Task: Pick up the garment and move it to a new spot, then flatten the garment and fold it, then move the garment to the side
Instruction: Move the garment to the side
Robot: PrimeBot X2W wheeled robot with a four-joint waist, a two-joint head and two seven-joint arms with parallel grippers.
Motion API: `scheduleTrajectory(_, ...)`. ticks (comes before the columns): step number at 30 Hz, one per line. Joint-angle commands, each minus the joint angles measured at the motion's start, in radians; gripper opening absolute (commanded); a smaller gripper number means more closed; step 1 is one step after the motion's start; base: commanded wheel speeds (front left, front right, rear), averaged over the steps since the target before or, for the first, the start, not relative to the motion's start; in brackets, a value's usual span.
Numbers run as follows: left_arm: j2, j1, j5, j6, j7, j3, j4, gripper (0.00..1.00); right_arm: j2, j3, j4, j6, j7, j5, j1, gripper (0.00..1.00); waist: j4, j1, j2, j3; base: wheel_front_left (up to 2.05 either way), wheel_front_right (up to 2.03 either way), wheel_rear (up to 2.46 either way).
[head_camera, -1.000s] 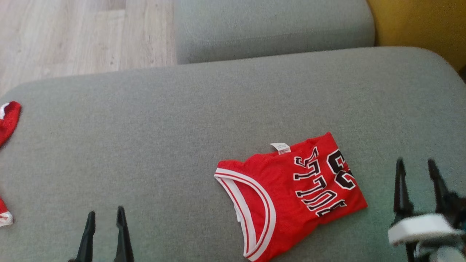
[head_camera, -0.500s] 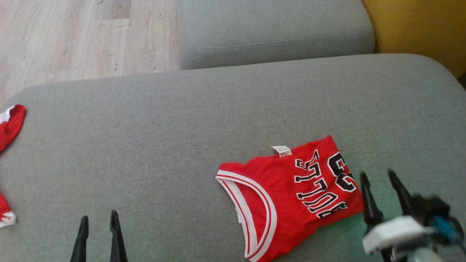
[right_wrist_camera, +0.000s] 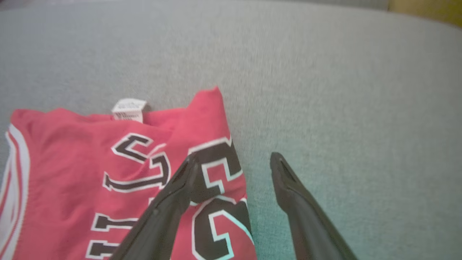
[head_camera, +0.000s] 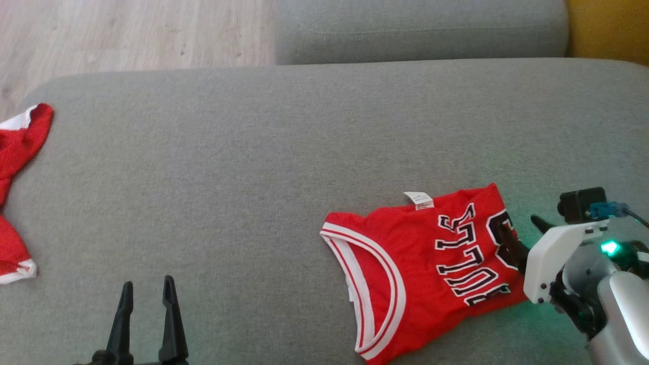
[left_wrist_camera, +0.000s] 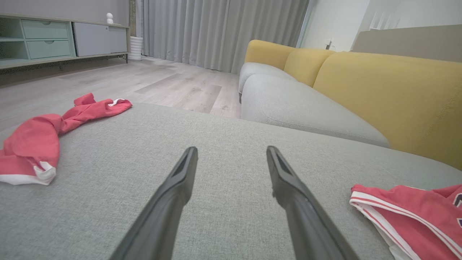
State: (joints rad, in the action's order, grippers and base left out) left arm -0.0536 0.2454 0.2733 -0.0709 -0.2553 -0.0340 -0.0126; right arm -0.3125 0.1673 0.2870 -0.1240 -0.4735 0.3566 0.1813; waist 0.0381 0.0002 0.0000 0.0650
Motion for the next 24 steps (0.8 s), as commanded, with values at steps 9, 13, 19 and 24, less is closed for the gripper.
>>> scheduleTrajectory(9,0.003,-0.059,-0.001,0.001,-0.006,0.028,0.025,1.0,-0.012,0.072,0.097,-0.007,-0.118,0.121,0.102,0.0,0.039,-0.0002,0.0,0.044,0.0,0.0,0.0)
scheduleTrajectory(13,0.003,-0.07,0.002,0.001,-0.006,0.029,0.033,1.0,-0.017,0.034,0.115,-0.007,-0.087,0.139,0.162,0.0,0.022,-0.0002,0.0,0.073,0.0,0.0,0.0)
scheduleTrajectory(19,0.003,-0.114,-0.01,-0.009,-0.006,0.022,0.044,1.0,-0.034,-0.112,0.185,-0.007,0.0,0.022,0.327,0.0,-0.021,-0.0002,0.0,0.17,0.0,0.0,0.0)
scheduleTrajectory(24,0.003,-0.181,-0.04,-0.027,-0.006,0.006,0.054,1.0,-0.09,-0.288,0.269,-0.007,0.024,-0.159,0.493,0.0,-0.05,-0.0002,0.0,0.286,0.0,0.0,0.0)
